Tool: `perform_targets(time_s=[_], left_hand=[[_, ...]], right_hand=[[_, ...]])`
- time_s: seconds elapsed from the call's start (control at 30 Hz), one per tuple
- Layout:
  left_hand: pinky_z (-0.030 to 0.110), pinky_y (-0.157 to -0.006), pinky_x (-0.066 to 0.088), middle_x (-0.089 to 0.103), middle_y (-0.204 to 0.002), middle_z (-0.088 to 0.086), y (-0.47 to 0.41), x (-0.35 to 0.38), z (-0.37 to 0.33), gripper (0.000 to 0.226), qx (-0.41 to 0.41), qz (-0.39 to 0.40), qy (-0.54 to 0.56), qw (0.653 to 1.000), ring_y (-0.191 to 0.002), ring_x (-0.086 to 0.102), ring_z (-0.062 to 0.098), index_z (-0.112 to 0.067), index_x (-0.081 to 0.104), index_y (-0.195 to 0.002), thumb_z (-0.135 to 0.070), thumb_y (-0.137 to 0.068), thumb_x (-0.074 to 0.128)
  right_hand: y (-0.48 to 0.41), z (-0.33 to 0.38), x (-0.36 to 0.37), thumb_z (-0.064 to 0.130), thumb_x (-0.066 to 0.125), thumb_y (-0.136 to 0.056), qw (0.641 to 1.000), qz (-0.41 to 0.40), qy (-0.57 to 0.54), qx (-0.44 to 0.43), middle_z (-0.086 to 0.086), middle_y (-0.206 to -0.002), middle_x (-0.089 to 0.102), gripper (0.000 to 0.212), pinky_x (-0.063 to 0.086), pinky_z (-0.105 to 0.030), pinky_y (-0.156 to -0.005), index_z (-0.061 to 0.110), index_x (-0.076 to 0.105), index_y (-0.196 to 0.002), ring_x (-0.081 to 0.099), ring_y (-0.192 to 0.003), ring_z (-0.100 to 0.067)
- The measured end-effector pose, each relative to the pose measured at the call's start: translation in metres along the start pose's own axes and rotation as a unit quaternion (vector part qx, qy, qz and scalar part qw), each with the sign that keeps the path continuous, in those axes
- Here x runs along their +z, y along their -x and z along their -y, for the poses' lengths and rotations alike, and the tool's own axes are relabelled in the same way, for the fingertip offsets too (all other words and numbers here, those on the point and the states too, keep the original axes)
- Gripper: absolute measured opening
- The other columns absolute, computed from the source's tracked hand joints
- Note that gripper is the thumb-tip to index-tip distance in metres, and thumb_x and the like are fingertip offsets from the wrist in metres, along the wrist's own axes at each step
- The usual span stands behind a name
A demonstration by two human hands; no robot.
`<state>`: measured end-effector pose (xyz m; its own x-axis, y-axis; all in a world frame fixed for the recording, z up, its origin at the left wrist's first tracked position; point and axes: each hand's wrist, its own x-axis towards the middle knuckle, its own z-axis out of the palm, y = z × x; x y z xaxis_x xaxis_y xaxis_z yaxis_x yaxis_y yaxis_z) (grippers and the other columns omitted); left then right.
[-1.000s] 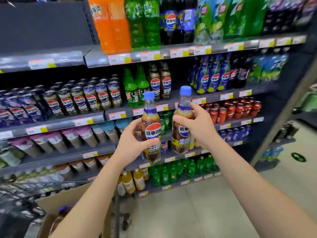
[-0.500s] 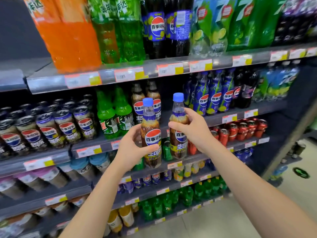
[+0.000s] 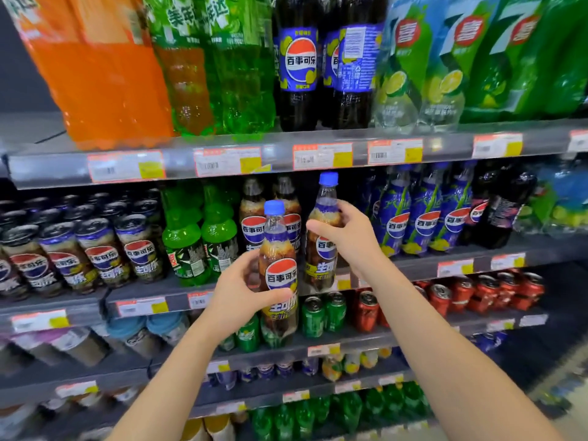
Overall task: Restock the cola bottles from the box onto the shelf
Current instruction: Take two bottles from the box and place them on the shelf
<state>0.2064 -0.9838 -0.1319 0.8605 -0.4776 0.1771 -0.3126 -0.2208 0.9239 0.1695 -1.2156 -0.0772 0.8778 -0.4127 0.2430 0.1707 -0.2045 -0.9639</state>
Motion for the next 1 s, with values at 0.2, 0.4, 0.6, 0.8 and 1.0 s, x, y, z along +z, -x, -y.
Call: perform_targets(time_s=[0.2,0.4,0.6,0.8,1.0], left_hand=[[0.018,-0.079,0.055,0.075,-0.11,-0.017,0.0,0.022,-0.009,0.068,-0.006,-0.054,-0.014,0.998,-0.099,0.071,0.005,-0.038,0.062,-0.121,-0.019,-0.067,0.097],[0.012,-0.077,0.053,0.072,-0.107,-0.029,0.005,0.044,-0.027,0.066,-0.017,-0.103,-0.037,0.994,-0.098,0.069,-0.005,-0.041,0.06,-0.119,-0.016,-0.069,0.095],[0.004,-0.078,0.048,0.068,-0.11,-0.036,0.004,0.06,-0.039,0.065,-0.01,-0.125,-0.055,0.991,-0.103,0.064,-0.011,-0.041,0.06,-0.123,-0.024,-0.071,0.095],[0.011,-0.08,0.052,0.071,-0.113,-0.028,0.002,0.064,-0.031,0.069,0.001,-0.144,-0.046,0.988,-0.105,0.067,-0.005,-0.036,0.061,-0.127,-0.02,-0.07,0.095],[0.007,-0.082,0.051,0.073,-0.115,-0.023,-0.006,0.055,-0.019,0.078,0.016,-0.141,-0.037,0.989,-0.105,0.066,-0.008,-0.028,0.06,-0.134,-0.021,-0.066,0.097]], right_hand=[[-0.034,-0.015,-0.015,0.026,0.085,-0.079,0.998,0.042,-0.035,-0.001,0.002,-0.098,0.077,0.028,0.059,-0.045,-0.091,0.026,0.072,-0.104,0.073,-0.094,-0.018],[-0.066,-0.014,-0.026,0.037,0.088,-0.072,0.997,0.07,-0.026,-0.021,0.003,-0.101,0.076,0.041,0.059,-0.046,-0.091,0.026,0.069,-0.107,0.072,-0.096,-0.017],[-0.09,-0.025,-0.022,0.041,0.09,-0.067,0.999,0.044,-0.015,-0.006,0.002,-0.11,0.072,0.065,0.058,-0.044,-0.092,0.022,0.063,-0.123,0.069,-0.101,-0.018],[-0.093,-0.042,-0.013,0.036,0.09,-0.07,0.999,0.031,-0.003,-0.031,0.007,-0.101,0.072,0.052,0.057,-0.046,-0.091,0.023,0.063,-0.113,0.069,-0.096,-0.016],[-0.094,-0.045,-0.005,0.04,0.087,-0.072,0.995,0.073,0.037,-0.065,0.009,-0.106,0.07,0.064,0.057,-0.045,-0.092,0.027,0.054,-0.125,0.068,-0.098,-0.013]])
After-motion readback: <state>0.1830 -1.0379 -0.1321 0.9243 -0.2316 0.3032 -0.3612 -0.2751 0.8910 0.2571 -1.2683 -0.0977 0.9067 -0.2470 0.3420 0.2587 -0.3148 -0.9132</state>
